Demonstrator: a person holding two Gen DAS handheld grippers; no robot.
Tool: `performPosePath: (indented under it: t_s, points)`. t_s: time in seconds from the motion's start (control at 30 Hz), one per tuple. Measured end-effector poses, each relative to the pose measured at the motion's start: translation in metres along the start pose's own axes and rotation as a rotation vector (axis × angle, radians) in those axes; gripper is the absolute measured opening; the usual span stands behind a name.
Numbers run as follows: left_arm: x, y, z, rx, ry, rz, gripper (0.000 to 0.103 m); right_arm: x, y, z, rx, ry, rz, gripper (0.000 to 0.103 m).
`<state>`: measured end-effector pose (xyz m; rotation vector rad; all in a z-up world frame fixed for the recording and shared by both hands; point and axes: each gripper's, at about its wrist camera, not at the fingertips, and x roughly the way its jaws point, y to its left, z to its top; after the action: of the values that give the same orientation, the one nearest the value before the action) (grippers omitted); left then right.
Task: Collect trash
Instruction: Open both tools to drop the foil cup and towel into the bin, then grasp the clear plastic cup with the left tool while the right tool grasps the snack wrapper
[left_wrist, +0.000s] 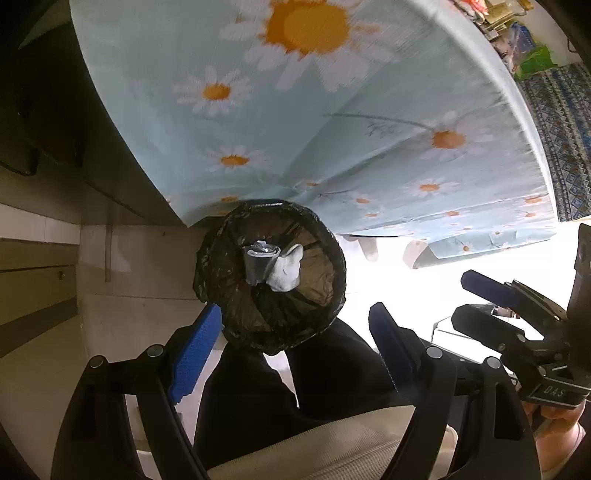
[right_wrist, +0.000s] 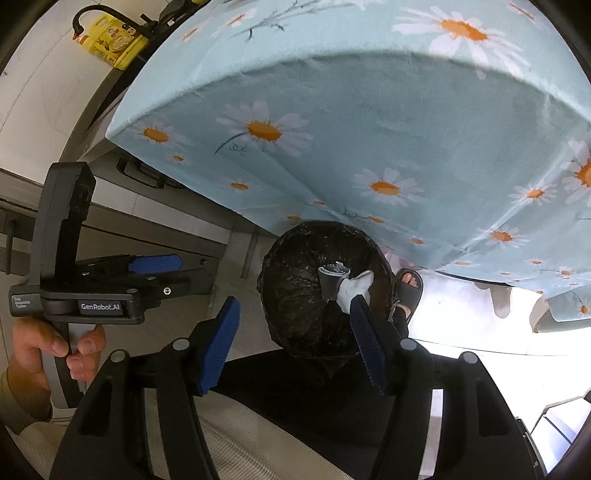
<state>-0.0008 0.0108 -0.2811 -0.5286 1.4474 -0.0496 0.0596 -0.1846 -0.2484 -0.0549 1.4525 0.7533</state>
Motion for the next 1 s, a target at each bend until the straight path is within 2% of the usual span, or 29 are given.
performPosePath:
  t_s: [0.17,0.3,0.5,0.6,0.73,1.0]
  points:
    - [-0.020,-0.009,0.001,0.034,-0.036,-0.007,0.080,-0.010,0.005,0.003,-0.005,-0.028,-0.001,0.062]
    - [-0.046,-0.019,0.001,0.091,-0.103,-0.058,0.080,-0.029,0.012,0.007,-0.010,-0.070,0.000,0.062]
    - [-0.084,-0.033,0.002,0.158,-0.208,-0.044,0.080,-0.064,0.024,0.011,-0.027,-0.166,-0.015,0.062]
    - [-0.103,-0.039,0.002,0.199,-0.261,-0.041,0.080,-0.080,0.027,0.013,-0.024,-0.213,-0.012,0.068]
    - [-0.122,-0.051,0.003,0.240,-0.314,-0.045,0.080,-0.103,0.031,0.017,-0.033,-0.273,-0.020,0.068]
    - [-0.150,-0.067,0.021,0.206,-0.359,-0.080,0.080,-0.145,0.029,0.037,-0.067,-0.362,-0.039,0.070]
